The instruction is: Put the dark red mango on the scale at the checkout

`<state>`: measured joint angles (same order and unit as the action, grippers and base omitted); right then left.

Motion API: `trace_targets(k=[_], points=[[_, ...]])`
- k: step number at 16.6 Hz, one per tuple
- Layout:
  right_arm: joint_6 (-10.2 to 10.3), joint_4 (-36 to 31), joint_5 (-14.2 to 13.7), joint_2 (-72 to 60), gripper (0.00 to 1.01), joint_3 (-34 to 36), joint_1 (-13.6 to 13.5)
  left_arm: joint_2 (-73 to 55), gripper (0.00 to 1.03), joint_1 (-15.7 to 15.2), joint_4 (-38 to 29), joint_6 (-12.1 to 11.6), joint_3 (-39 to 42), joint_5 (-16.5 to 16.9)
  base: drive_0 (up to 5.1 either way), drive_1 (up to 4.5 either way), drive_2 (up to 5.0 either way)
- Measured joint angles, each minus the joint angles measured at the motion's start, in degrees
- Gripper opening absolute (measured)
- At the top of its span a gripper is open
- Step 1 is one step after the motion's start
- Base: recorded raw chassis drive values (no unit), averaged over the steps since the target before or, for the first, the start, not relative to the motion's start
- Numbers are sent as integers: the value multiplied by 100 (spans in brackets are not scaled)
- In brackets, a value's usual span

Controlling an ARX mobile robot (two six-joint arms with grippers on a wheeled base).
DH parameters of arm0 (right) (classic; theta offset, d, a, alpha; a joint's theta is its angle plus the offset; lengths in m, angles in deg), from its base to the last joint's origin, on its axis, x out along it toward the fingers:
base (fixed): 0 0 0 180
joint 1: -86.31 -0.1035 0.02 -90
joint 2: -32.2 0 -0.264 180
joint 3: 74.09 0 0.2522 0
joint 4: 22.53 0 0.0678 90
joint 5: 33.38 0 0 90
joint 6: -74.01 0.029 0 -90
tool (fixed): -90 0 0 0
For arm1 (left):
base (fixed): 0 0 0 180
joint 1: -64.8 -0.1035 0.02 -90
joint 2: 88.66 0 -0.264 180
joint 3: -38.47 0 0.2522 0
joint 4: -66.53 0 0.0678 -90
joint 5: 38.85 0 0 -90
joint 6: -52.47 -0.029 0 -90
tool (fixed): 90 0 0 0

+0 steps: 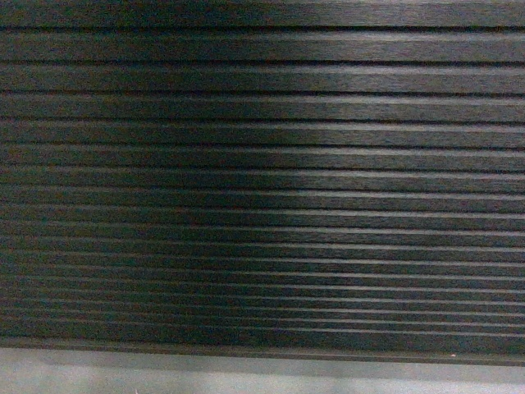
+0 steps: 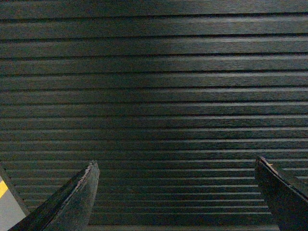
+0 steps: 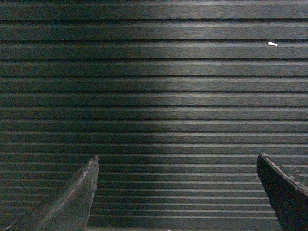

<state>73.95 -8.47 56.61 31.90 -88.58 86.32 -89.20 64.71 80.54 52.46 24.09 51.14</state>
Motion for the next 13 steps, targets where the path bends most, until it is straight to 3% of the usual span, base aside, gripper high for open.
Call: trace_targets(k=[13], points=[[0, 0, 0, 0, 98, 0, 0, 0, 98, 0, 0, 2, 0, 0, 0, 0, 0]])
